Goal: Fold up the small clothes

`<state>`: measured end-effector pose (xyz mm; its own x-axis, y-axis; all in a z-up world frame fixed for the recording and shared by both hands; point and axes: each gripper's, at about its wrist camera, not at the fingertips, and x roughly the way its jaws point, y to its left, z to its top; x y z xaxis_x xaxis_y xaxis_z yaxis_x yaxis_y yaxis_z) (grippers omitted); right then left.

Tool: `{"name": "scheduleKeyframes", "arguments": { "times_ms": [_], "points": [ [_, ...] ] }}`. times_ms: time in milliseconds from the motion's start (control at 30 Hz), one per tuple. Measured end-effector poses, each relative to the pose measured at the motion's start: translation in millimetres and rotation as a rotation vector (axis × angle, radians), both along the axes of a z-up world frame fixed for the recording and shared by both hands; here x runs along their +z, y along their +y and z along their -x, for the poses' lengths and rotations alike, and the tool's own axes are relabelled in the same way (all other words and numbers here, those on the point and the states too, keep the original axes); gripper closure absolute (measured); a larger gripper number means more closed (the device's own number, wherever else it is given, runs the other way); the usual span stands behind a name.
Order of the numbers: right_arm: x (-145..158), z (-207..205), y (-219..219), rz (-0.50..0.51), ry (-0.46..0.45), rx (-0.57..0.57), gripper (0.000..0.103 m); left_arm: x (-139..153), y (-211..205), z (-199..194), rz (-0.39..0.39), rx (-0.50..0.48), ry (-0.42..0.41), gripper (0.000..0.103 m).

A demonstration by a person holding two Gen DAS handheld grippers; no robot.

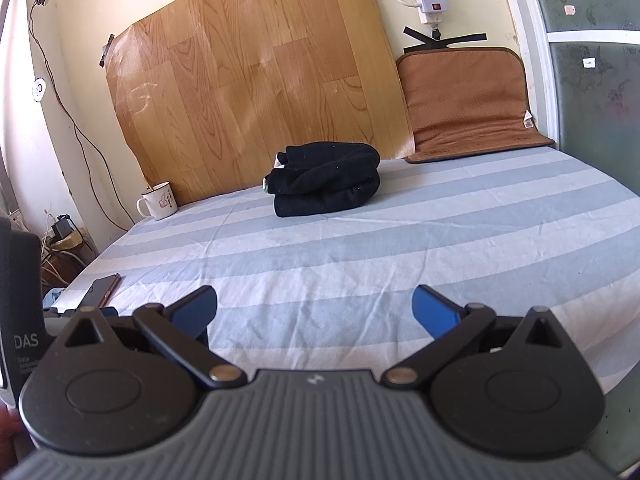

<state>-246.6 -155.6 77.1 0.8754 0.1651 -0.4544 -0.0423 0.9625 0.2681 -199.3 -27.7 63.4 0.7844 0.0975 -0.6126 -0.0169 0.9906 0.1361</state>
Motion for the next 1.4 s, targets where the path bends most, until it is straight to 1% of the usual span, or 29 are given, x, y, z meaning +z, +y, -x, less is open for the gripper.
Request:
{"name": "scheduleKeyframes", "arguments": {
  "times_ms": [400,1033,1267,1400],
  "points": [
    [5,0,1,0.016,-0.021,-0.007,0.0,0,0,-1,0.003,0.004,-0.002,0.0],
    [7,1,-1,0.008,-0.031,-0.019,0.0,0,5,-5,-0.001,0.026,0.001,0.0],
    [6,1,-1,0.007,-0.03,-0.018,0.0,3,5,-6,-0.018,0.027,-0.018,0.0],
    [9,-2,-2,0.027,-0.053,-0.006,0.0,10,2,-9,-0.036,0.019,-0.042,0.0]
  ]
}}
